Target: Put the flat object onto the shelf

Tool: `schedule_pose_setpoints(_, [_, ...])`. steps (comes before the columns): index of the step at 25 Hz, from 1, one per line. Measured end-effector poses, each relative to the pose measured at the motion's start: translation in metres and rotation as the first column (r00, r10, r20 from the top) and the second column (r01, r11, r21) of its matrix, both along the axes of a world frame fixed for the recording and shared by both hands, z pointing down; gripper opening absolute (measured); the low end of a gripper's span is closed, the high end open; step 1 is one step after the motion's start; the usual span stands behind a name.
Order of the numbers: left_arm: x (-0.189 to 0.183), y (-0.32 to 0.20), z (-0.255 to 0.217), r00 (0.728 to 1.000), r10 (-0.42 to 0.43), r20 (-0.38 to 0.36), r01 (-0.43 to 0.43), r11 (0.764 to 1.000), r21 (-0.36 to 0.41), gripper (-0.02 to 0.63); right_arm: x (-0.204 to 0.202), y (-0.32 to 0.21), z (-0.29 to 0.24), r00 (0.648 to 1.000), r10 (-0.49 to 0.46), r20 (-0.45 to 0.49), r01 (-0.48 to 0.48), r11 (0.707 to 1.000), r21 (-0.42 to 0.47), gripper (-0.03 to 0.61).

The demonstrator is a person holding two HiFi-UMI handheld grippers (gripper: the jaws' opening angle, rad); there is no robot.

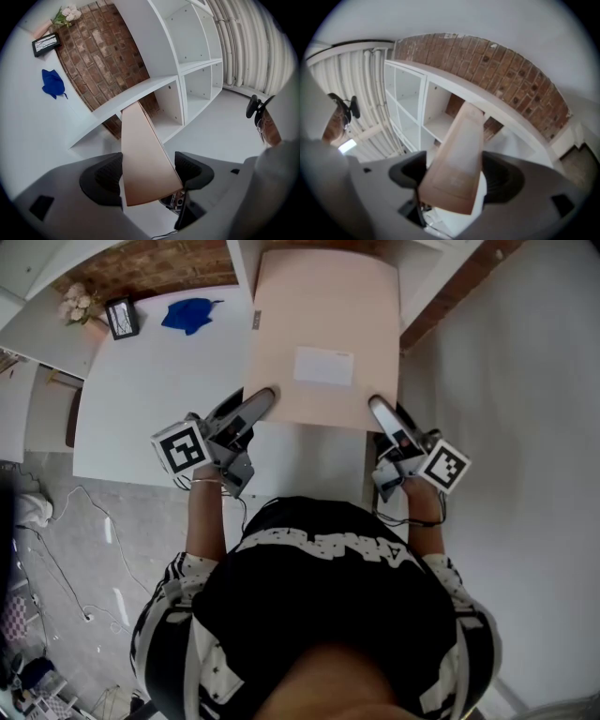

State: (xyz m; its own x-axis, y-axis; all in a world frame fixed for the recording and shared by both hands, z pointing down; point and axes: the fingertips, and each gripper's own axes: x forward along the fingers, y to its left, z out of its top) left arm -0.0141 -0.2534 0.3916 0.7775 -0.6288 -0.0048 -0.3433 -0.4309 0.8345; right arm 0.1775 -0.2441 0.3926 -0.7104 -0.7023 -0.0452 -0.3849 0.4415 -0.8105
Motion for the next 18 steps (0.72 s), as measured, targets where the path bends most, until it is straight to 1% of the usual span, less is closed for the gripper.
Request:
schedule_pose_setpoints(7, [-0.002,0.0,-0.002,1.0,-0.007,-0.007,0.007,1.0,-0.011,0.351,0.001,0.014,-0.005,0.997,-0.034,-0.064,0.036,0.999,0.028,0.353])
schedule_pose_setpoints(10, [-0.004,-0.001,-0.003,1.0,-0.011,0.001,0.011,1.0,-0.008,0.351,0.0,0.025,-0.006,0.988,-0.05,-0.145,0.06,0.996,0.062,0.352])
schedule_pose_setpoints(12, [-0.004,-0.002,-0.003,1.0,-0.006,0.016,0.006,1.0,-0.005,0.351,-0.001,0.029,-0.008,0.979,-0.038,-0.2,0.058,0.994,0.096,0.351])
schedule_pose_setpoints(14, [-0.004,-0.004,-0.002,1.0,-0.006,0.012,0.006,1.0,-0.017,0.351,-0.002,0.032,-0.013,0.969,-0.021,-0.246,0.055,0.989,0.134,0.351])
schedule_pose_setpoints(16, [-0.005,-0.004,-0.002,1.0,-0.009,0.001,0.009,0.999,-0.032,0.351,-0.004,0.037,-0.016,0.952,-0.013,-0.304,0.066,0.984,0.164,0.351])
schedule_pose_setpoints(18, [-0.005,-0.006,-0.003,1.0,-0.006,0.005,0.006,1.0,-0.028,0.35,-0.005,0.041,-0.014,0.93,-0.015,-0.366,0.089,0.979,0.184,0.351])
